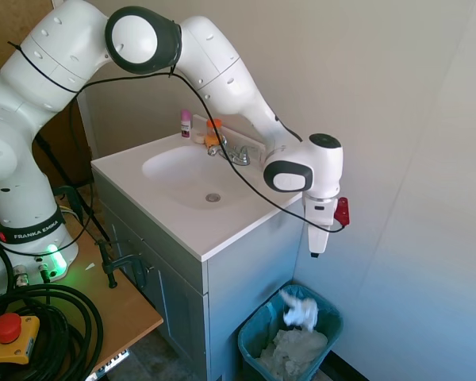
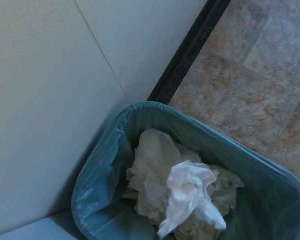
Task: Throw the tissue in the trash bin
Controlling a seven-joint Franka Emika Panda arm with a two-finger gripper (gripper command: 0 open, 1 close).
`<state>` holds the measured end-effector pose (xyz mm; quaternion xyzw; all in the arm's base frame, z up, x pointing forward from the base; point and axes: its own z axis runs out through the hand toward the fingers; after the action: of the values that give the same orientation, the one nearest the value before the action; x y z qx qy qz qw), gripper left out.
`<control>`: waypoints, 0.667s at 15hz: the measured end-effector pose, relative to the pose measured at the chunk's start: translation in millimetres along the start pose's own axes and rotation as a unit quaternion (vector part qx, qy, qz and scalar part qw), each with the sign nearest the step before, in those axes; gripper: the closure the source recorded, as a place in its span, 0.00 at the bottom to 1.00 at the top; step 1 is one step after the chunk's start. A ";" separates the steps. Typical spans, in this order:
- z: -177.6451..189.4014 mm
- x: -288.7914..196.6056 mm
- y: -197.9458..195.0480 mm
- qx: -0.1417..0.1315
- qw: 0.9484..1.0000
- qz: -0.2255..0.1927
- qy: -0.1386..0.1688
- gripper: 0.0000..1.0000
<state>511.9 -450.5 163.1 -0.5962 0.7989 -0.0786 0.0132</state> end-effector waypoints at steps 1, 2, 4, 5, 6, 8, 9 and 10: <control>0.4 0.1 -0.3 0.000 1.000 0.000 -0.001 0.00; 0.6 0.0 -0.1 0.001 1.000 -0.001 -0.001 0.00; -2.4 1.6 -0.8 0.006 1.000 -0.004 -0.005 0.00; -7.8 4.7 -0.6 0.012 1.000 -0.009 -0.009 0.00; -18.8 8.4 -1.7 0.022 1.000 -0.016 -0.013 0.00; -51.4 12.1 5.9 0.038 0.999 -0.030 -0.022 0.00; -70.5 8.9 10.0 0.047 0.998 -0.042 -0.027 0.00; -90.3 2.0 15.6 0.055 0.996 -0.057 -0.031 0.00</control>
<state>486.1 -438.2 250.2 -0.6411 0.7573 -0.1047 0.0668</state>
